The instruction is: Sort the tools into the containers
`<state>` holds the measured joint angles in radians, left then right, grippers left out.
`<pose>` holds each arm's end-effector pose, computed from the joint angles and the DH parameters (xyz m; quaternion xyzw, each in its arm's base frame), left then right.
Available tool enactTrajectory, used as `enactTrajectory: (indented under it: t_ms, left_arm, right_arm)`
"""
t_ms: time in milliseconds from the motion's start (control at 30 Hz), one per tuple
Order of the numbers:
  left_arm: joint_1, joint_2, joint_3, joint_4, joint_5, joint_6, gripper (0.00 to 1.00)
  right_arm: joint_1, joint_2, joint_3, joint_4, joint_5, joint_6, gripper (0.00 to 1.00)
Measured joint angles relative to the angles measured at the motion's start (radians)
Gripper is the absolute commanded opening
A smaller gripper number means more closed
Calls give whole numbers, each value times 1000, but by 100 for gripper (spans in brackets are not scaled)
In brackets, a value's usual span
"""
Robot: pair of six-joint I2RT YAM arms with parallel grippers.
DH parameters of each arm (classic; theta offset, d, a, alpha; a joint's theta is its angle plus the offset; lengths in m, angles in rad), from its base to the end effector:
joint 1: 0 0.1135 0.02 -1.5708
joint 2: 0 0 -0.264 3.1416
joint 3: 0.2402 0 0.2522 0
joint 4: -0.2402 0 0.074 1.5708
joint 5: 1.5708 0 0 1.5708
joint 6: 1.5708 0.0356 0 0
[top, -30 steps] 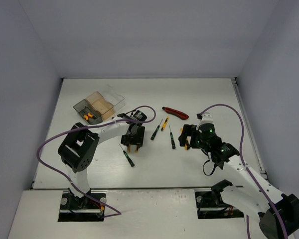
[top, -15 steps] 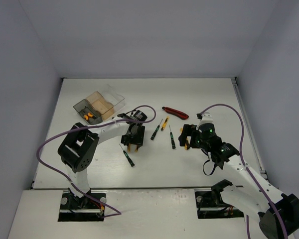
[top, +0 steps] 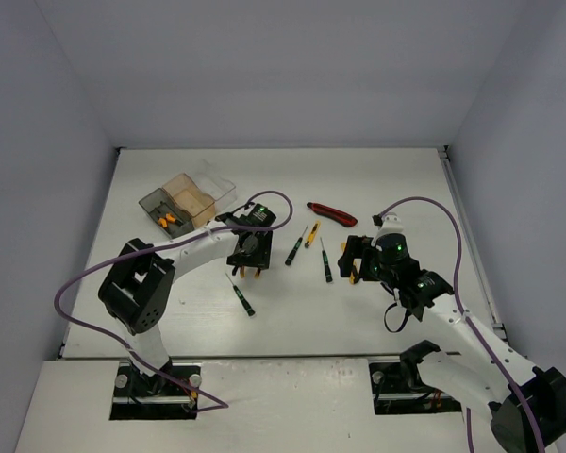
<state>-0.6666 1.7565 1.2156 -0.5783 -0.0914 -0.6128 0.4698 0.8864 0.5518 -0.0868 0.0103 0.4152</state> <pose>0.2829 -0.2184 0.1998 0.0160 0.9735 -0.0978 0.2060 0.1822 0.0921 0.2494 -0.0201 0.8391 0.2289 0.4931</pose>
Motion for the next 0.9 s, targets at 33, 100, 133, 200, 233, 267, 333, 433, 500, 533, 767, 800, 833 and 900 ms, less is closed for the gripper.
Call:
enactTrajectory:
  t_ms: [33, 100, 133, 200, 233, 267, 333, 433, 500, 533, 767, 800, 833, 900]
  left_arm:
    - [0, 0, 0, 1, 0, 0, 0]
    - [0, 1, 0, 2, 0, -1, 0]
    - [0, 1, -3, 5, 1, -1, 0]
    - [0, 1, -11, 14, -1, -4, 0]
    - [0, 0, -20, 22, -4, -6, 0]
    - [0, -2, -29, 28, -8, -8, 0]
    - [0, -18, -51, 30, -24, -12, 0]
    - [2, -75, -70, 19, -56, -17, 0]
    - [7, -122, -70, 22, -77, -18, 0]
    - [11, -147, -70, 25, -88, -19, 0]
    - [69, -252, -70, 30, -154, -29, 0]
    - [88, -261, -70, 30, -157, -31, 0]
    - [111, -270, -71, 30, -162, -33, 0]
    - [163, -287, -72, 25, -171, -38, 0]
  right_arm:
    - [0, 0, 0, 0, 0, 0, 89]
    - [0, 0, 0, 0, 0, 0, 89]
    - [0, 0, 0, 0, 0, 0, 89]
    - [0, 0, 0, 0, 0, 0, 89]
    - [0, 0, 0, 0, 0, 0, 89]
    - [0, 0, 0, 0, 0, 0, 89]
    - [0, 0, 0, 0, 0, 0, 89]
    - [0, 2, 0, 0, 0, 0, 89]
    - [0, 6, 0, 0, 0, 0, 89]
    - [0, 7, 0, 0, 0, 0, 89]
    - [0, 7, 0, 0, 0, 0, 89]
    - [0, 7, 0, 0, 0, 0, 89]
    - [0, 7, 0, 0, 0, 0, 89]
    - [0, 7, 0, 0, 0, -1, 89]
